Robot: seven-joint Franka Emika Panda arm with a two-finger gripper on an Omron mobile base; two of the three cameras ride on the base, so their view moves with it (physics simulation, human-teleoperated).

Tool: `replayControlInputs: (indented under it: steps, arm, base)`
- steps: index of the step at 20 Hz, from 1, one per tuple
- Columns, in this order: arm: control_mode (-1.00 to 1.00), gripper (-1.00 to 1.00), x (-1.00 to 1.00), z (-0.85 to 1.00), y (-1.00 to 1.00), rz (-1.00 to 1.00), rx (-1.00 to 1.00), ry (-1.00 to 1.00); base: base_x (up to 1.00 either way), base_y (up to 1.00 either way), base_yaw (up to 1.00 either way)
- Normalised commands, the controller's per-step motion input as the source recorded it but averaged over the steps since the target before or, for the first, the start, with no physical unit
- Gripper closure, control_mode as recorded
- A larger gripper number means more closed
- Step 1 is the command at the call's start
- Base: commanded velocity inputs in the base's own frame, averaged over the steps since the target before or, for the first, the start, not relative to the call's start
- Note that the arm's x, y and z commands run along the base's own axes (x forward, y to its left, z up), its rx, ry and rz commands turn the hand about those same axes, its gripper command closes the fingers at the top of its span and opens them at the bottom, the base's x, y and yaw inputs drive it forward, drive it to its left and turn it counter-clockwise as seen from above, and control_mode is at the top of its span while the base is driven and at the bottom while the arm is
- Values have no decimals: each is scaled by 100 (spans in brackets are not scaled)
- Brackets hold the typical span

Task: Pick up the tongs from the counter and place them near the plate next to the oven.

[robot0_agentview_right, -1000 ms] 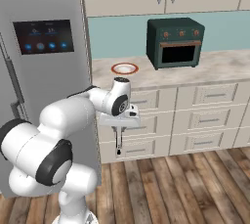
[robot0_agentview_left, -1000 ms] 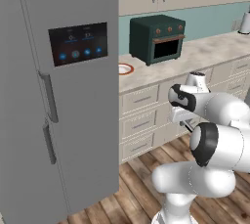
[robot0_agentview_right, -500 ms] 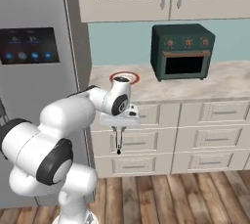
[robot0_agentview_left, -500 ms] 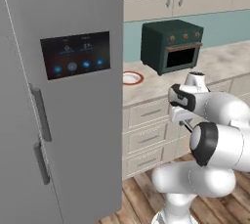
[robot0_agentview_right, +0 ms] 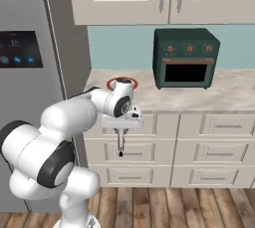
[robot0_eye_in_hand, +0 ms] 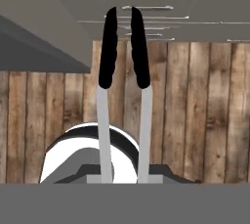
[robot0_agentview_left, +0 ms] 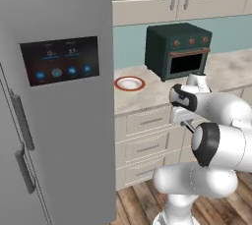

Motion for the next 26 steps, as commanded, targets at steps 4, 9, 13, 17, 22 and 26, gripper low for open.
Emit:
replayControlInputs:
  steps: [4, 9, 13, 17, 22, 26]
  arm:
    - [100, 100, 0, 0, 0, 0, 0, 0]
    - [100, 100, 0, 0, 0, 0, 0, 0]
    - [100, 100, 0, 0, 0, 0, 0, 0]
    - [100, 100, 0, 0, 0, 0, 0, 0]
    - [100, 100, 0, 0, 0, 0, 0, 0]
    - [100, 100, 0, 0, 0, 0, 0, 0]
  base:
    - [52, -44, 18]
    - [63, -43, 18]
    - [75, -31, 23]
    - [73, -21, 30]
    - [57, -29, 16]
    - [5, -14, 0]
